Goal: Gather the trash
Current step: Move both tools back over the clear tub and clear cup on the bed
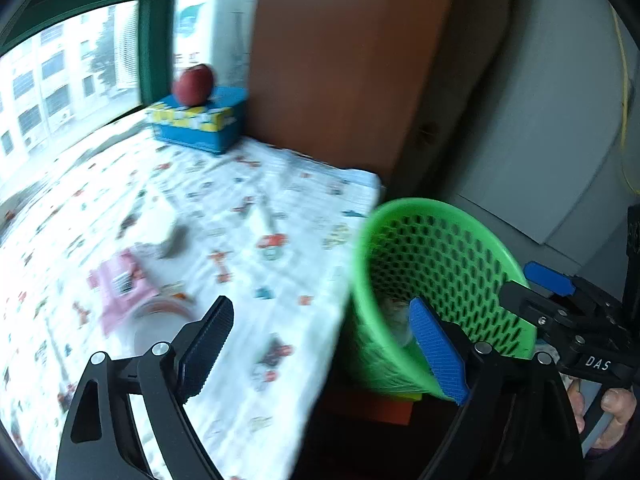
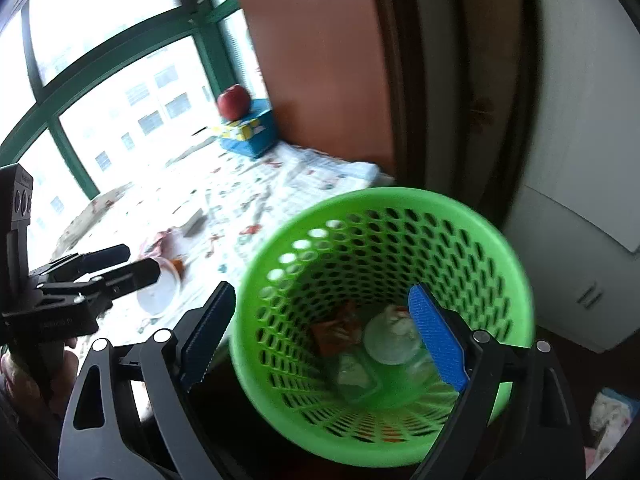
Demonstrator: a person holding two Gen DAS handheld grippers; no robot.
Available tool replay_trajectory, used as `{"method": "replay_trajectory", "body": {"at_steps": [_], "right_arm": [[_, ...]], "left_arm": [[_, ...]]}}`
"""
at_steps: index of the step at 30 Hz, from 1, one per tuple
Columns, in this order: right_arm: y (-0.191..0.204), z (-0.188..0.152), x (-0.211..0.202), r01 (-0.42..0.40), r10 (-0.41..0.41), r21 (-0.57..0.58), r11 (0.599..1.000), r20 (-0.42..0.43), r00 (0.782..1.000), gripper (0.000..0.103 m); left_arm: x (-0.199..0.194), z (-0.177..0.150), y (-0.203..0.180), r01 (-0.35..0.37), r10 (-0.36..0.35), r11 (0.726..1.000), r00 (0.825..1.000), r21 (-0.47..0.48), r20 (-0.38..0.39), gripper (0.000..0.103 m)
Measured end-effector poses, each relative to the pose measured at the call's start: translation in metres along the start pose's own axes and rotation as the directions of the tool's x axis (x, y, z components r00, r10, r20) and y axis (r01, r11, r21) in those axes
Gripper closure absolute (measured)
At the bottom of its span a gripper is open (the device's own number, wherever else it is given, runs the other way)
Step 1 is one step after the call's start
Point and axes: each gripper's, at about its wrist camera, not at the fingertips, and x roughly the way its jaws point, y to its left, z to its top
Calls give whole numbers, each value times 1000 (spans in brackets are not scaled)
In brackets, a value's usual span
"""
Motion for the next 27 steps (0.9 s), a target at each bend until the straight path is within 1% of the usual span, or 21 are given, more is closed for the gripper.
{"method": "replay_trajectory", "body": {"at_steps": [4, 8, 13, 15, 19, 24, 27], "right_arm": [[21, 3, 8, -31, 30, -32, 999, -7, 1000, 13], [40, 3, 15, -63, 62, -57, 996, -15, 998, 13], [67, 2, 29, -114, 110, -89, 990, -44, 993, 12], [78, 1, 35, -126, 121, -106, 986, -54, 991, 11], [104, -6, 51, -169, 158, -141, 975, -89, 983, 9], [143, -18, 75, -247, 220, -187, 951, -153, 963, 9], [162, -24, 89, -277, 239, -217, 936, -184, 953, 9]], "left_arm": [[-11, -5, 35, -46, 47, 997, 999, -64, 9, 16], [-21, -12, 72, -97, 99, 987, 995, -127, 7, 16], [-37, -22, 115, -158, 164, 965, 986, -210, 8, 16], [-42, -25, 131, -172, 178, 954, 984, -246, 5, 16], [-52, -29, 156, -205, 217, 934, 976, -294, 6, 16], [-60, -36, 178, -234, 249, 912, 969, -337, -1, 16], [-64, -41, 190, -243, 258, 898, 966, -368, -7, 16]]}}
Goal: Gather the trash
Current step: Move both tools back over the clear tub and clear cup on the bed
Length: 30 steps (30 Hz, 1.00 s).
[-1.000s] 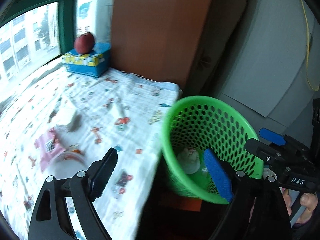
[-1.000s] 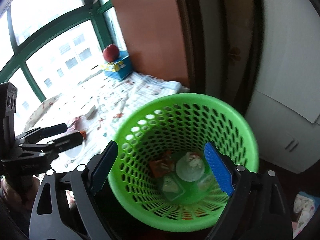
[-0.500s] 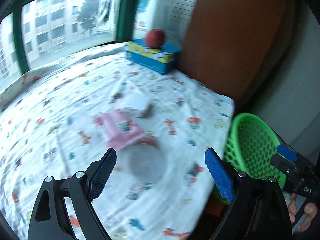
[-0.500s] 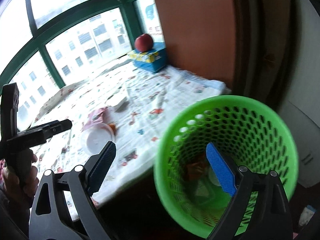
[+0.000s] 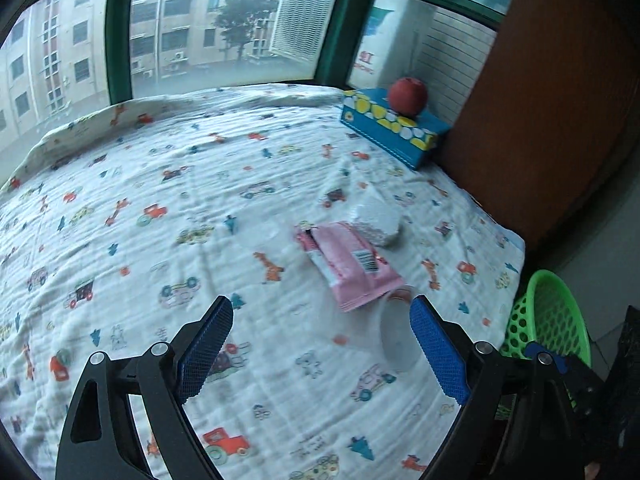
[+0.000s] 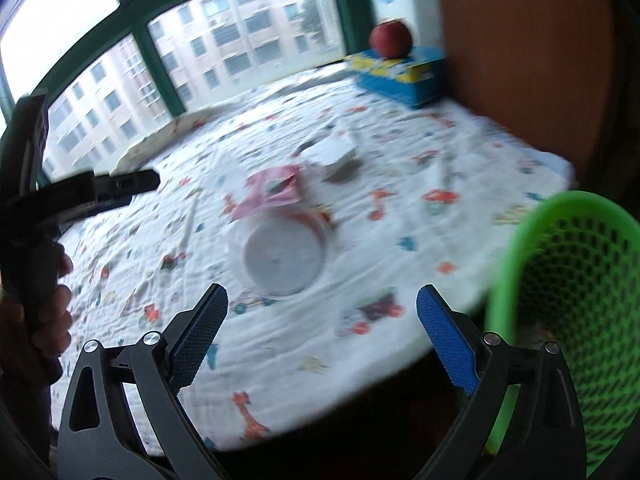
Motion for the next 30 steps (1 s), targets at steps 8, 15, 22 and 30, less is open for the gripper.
{"method": "replay_trajectory", "body": {"at_steps": [8, 15, 22, 30], "right_arm": [[23, 4, 59, -49, 44, -47, 998, -103, 994, 8], [24, 6, 94, -37, 27, -57, 998, -157, 987, 7], [19, 12, 107, -52, 49, -20, 998, -160, 986, 7], [16, 14, 103, -70, 69, -1, 998, -143, 987, 15]], "left_arm": [[3, -3, 26, -23, 23, 999, 1000, -42, -14, 16], [12, -1, 42, -29, 27, 997, 999, -73, -30, 16], [27, 4, 42, -18, 14, 997, 998, -69, -56, 16], [50, 12, 28, 0, -6, 998, 995, -58, -97, 18]]}}
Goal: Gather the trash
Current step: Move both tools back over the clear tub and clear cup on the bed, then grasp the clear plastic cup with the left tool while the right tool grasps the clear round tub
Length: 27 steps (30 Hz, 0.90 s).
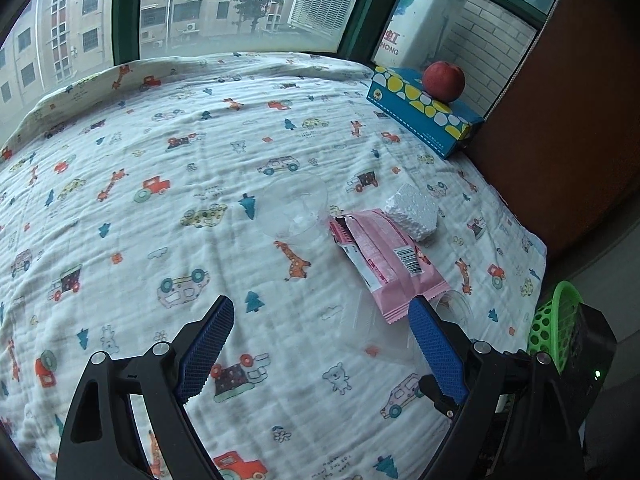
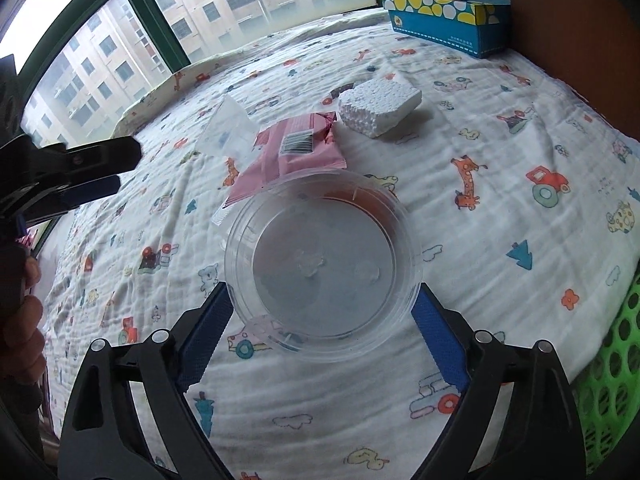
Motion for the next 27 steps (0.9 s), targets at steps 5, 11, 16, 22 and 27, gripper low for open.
{"method": "replay_trajectory", "body": {"at_steps": [5, 11, 16, 22, 27], "right_arm": [[-5, -5, -11, 8, -8, 1, 1000, 10, 1000, 15], [-13, -6, -33, 17, -17, 5, 1000, 45, 999, 15], [-19, -8, -51, 20, -21, 9, 1000, 72, 997, 15], [-23, -4, -60, 12, -13, 17, 1000, 93, 996, 15], [-21, 2, -69, 10, -11, 12, 1000, 115, 993, 16]], "left_arm": [[20, 8, -14, 17, -17, 1000, 999, 0, -46, 18], [47, 19, -31, 25, -26, 1000, 995, -15, -97, 18], [48, 31, -33, 19, -20, 1000, 995, -11, -93, 18], [35, 48, -20, -34, 34, 999, 999, 14, -29, 18], [43, 69, 7, -64, 64, 998, 998, -23, -29, 16]]}}
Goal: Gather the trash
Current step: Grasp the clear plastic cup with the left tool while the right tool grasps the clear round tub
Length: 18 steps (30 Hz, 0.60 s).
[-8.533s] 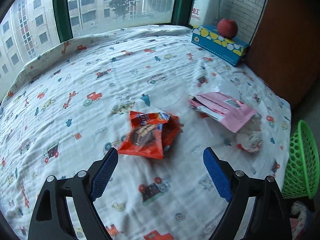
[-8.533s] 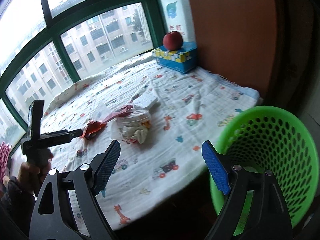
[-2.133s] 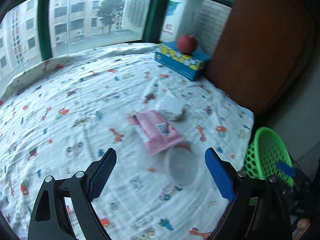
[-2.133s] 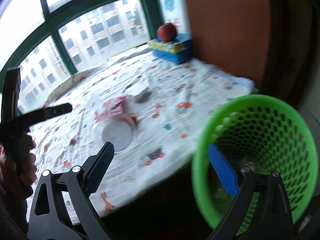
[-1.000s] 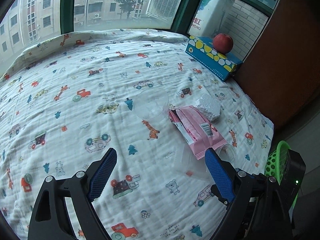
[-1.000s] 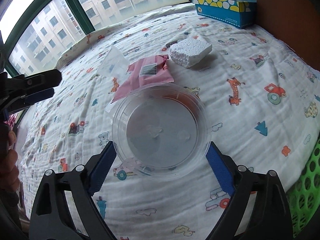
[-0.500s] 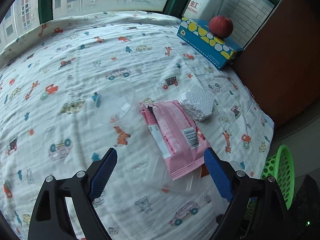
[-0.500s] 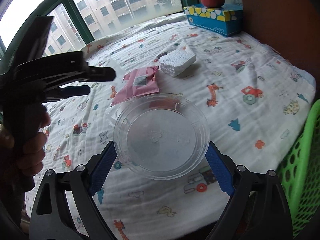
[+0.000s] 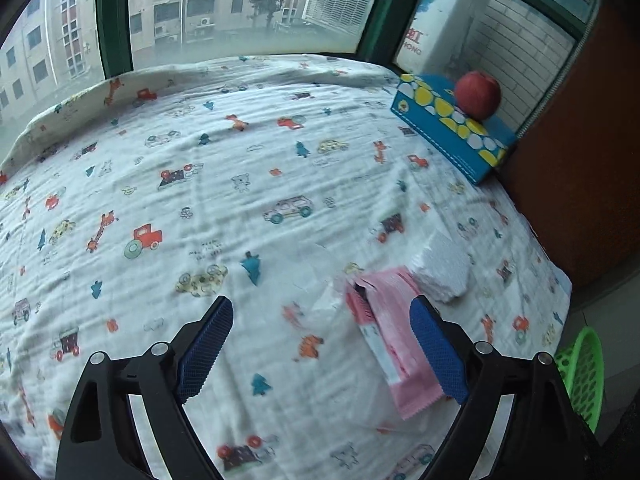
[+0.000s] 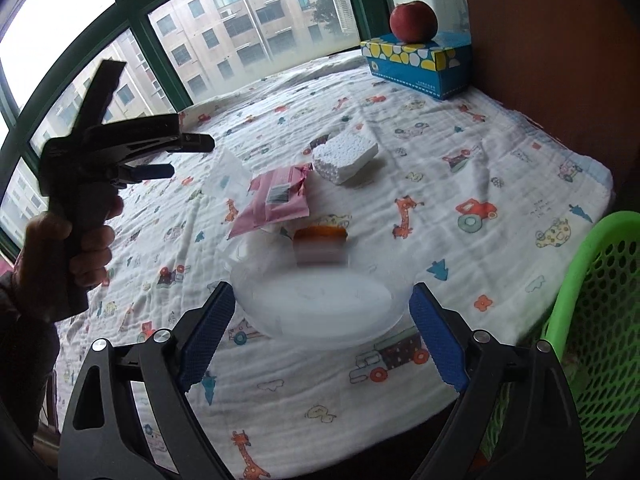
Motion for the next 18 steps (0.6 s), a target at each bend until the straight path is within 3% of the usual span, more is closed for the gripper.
{"method": "replay_trajectory", "body": {"at_steps": [6, 16, 18], "right_arm": [[-2, 5, 1, 6, -6, 6, 1000, -3, 1000, 18], [0, 3, 4, -3, 3, 13, 1000, -10, 1000, 18], [0, 2, 3, -3, 3, 13, 1000, -9, 1000, 18]], "left_arm": [[30, 10, 21, 29, -31, 999, 998, -28, -60, 15], [54, 5, 30, 99, -103, 993, 991, -58, -83, 15], [55, 5, 30, 107, -111, 993, 991, -58, -80, 20]]}}
